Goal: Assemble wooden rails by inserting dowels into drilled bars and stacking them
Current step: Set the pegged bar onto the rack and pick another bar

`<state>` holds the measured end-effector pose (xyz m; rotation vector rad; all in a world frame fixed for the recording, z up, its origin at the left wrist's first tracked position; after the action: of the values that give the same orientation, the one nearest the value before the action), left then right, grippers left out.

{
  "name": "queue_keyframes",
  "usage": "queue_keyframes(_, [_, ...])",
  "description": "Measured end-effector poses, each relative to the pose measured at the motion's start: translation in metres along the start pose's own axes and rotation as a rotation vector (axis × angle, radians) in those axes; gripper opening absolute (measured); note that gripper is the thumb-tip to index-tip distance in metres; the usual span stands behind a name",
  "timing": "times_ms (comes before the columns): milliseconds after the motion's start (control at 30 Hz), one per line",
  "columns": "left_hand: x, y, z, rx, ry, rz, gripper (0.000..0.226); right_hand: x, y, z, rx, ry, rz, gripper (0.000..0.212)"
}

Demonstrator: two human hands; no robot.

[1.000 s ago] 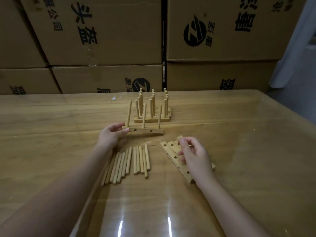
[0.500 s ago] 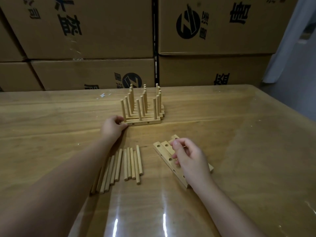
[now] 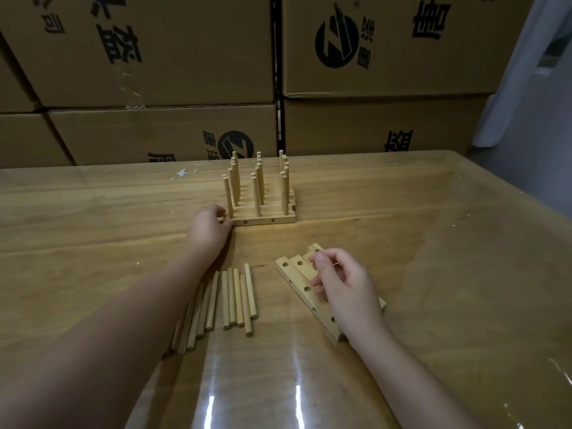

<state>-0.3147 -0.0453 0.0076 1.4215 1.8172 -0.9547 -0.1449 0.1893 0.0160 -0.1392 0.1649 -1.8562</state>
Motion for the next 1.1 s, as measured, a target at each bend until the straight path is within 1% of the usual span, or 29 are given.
queue_keyframes(67, [-0.003, 0.003, -0.001, -0.016, 0.019, 0.001, 0.037, -0.004, 0.001, 0.006, -0.04, -0.047, -0.037, 0.017])
queue_keyframes(100, [-0.005, 0.006, -0.001, -0.034, 0.043, -0.003, 0.039, -0.008, 0.002, 0.012, -0.089, -0.041, -0.073, 0.017])
queue_keyframes(167, [-0.01, 0.016, 0.0, -0.067, 0.112, -0.007, 0.04, -0.02, 0.005, 0.026, -0.221, 0.014, -0.17, 0.018])
queue_keyframes(233, [-0.013, 0.034, -0.003, -0.051, 0.174, 0.012, 0.036, -0.032, 0.007, 0.035, -0.301, 0.115, -0.26, 0.015])
queue_keyframes(267, [-0.014, 0.044, -0.007, -0.019, 0.184, 0.032, 0.032, -0.036, 0.007, 0.036, -0.309, 0.212, -0.284, 0.014])
queue_keyframes(300, [-0.016, 0.057, -0.01, 0.023, 0.193, 0.057, 0.029, -0.037, 0.006, 0.035, -0.295, 0.369, -0.289, 0.013])
queue_keyframes(333, [-0.019, 0.07, -0.014, 0.072, 0.214, 0.079, 0.026, -0.034, 0.005, 0.032, -0.273, 0.589, -0.27, 0.015])
queue_keyframes(367, [-0.022, 0.083, -0.017, 0.116, 0.244, 0.097, 0.023, -0.028, 0.004, 0.027, -0.248, 0.819, -0.22, 0.021])
queue_keyframes(400, [-0.026, 0.097, -0.018, 0.147, 0.275, 0.109, 0.019, -0.021, 0.003, 0.017, -0.206, 0.999, -0.147, 0.029])
queue_keyframes(433, [-0.029, 0.11, -0.018, 0.157, 0.305, 0.12, 0.017, -0.016, 0.003, 0.008, -0.149, 1.107, -0.08, 0.037])
queue_keyframes(467, [-0.03, 0.122, -0.018, 0.148, 0.337, 0.137, 0.017, -0.013, 0.004, 0.002, -0.097, 1.155, -0.034, 0.043])
queue_keyframes(567, [-0.027, 0.148, -0.021, 0.134, 0.443, 0.231, 0.022, -0.009, 0.004, -0.004, -0.037, 1.158, 0.032, 0.053])
queue_keyframes(633, [-0.021, 0.156, -0.026, 0.158, 0.428, 0.292, 0.023, -0.007, 0.003, -0.005, -0.044, 1.154, 0.06, 0.053])
queue_keyframes(700, [-0.019, 0.164, -0.027, 0.141, 0.433, 0.311, 0.023, -0.005, 0.005, -0.003, -0.039, 1.139, 0.073, 0.052])
queue_keyframes(900, [-0.014, 0.181, -0.028, 0.037, 0.551, 0.28, 0.027, -0.007, 0.005, -0.004, 0.015, 1.016, 0.055, 0.053])
queue_keyframes(1000, [-0.014, 0.181, -0.024, 0.006, 0.619, 0.218, 0.025, -0.009, 0.003, -0.005, 0.009, 0.991, 0.028, 0.049])
queue_keyframes(1100, [-0.013, 0.182, -0.022, 0.049, 0.625, 0.159, 0.024, -0.013, -0.001, -0.006, -0.013, 0.963, -0.004, 0.045])
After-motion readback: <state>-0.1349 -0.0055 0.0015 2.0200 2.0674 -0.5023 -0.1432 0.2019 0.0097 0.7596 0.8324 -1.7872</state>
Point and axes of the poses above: each hand's wrist, its own y-axis away from the middle knuckle, its own x-axis out of the palm, z = x × y, the point moved 9 cm from there along -y, towards the middle knuckle, and after that the axes turned 10 degrees about -y, right-handed, at the moved point
